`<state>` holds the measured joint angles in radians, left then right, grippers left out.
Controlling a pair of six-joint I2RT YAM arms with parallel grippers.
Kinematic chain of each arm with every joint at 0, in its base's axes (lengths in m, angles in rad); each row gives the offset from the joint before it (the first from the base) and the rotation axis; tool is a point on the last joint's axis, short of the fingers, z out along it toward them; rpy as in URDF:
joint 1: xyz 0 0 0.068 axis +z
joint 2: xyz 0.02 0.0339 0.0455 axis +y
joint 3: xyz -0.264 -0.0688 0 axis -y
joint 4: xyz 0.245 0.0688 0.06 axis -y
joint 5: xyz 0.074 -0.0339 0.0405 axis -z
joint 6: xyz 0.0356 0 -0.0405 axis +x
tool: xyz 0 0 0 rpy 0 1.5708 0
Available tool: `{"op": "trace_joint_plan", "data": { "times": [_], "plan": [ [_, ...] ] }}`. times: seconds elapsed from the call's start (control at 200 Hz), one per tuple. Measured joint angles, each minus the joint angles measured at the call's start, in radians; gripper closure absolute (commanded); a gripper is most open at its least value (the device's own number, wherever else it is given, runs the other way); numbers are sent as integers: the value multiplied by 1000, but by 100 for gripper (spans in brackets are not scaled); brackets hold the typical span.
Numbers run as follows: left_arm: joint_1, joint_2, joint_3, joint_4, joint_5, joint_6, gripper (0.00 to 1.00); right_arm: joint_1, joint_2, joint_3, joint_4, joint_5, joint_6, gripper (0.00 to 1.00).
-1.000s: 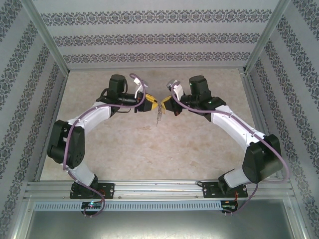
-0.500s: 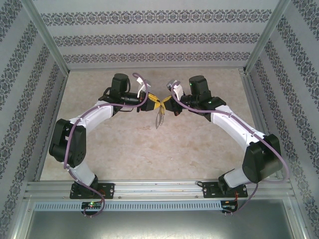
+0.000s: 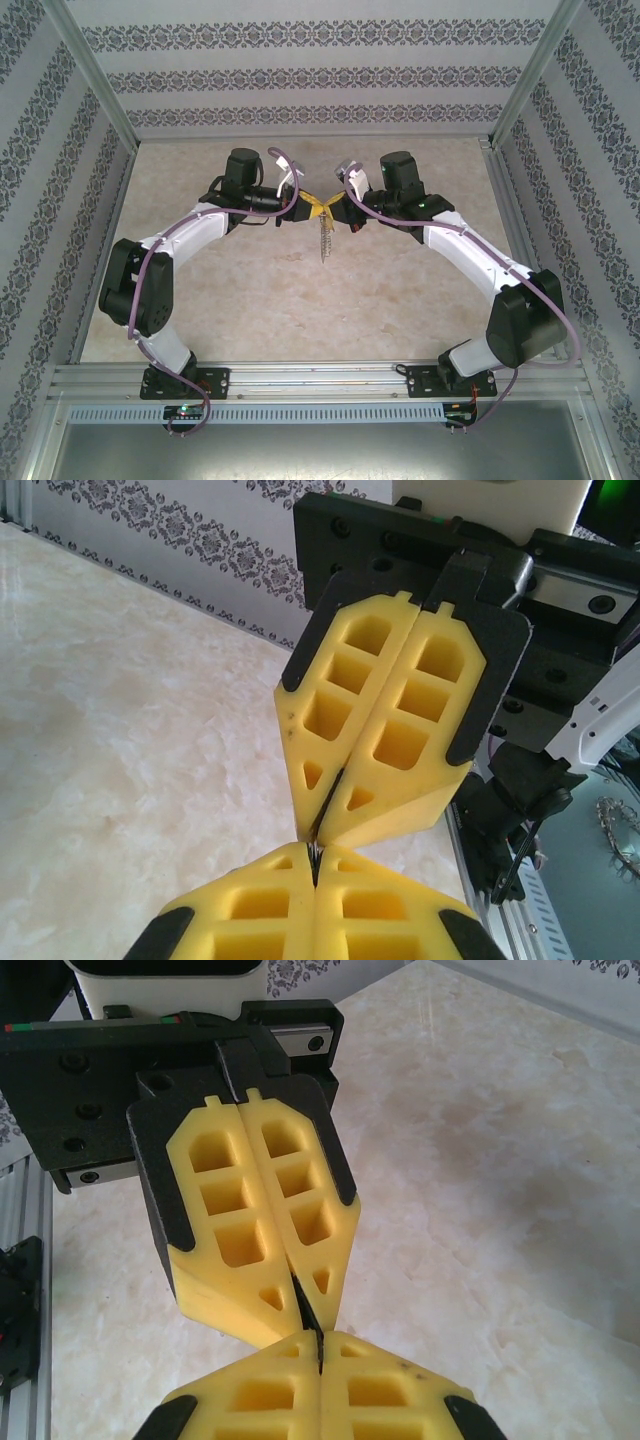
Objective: Put the keys on the keyring
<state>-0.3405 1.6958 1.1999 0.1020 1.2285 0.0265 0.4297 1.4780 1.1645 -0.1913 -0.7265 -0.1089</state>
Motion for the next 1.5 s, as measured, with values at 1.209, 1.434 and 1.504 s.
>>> {"op": "trace_joint_plan", "data": {
  "times": [1.209, 1.434, 1.504],
  "plan": [
    [-21, 24, -315, 1164, -157, -660, 100, -65, -207, -461, 585, 159, 352, 47],
    [-21, 26, -323, 1215, -157, -705, 100, -7, -186, -461, 610, 158, 354, 46],
    [-21, 26, -325, 1221, -157, -713, 100, 0, -185, -461, 615, 158, 354, 46]
  ]
}}
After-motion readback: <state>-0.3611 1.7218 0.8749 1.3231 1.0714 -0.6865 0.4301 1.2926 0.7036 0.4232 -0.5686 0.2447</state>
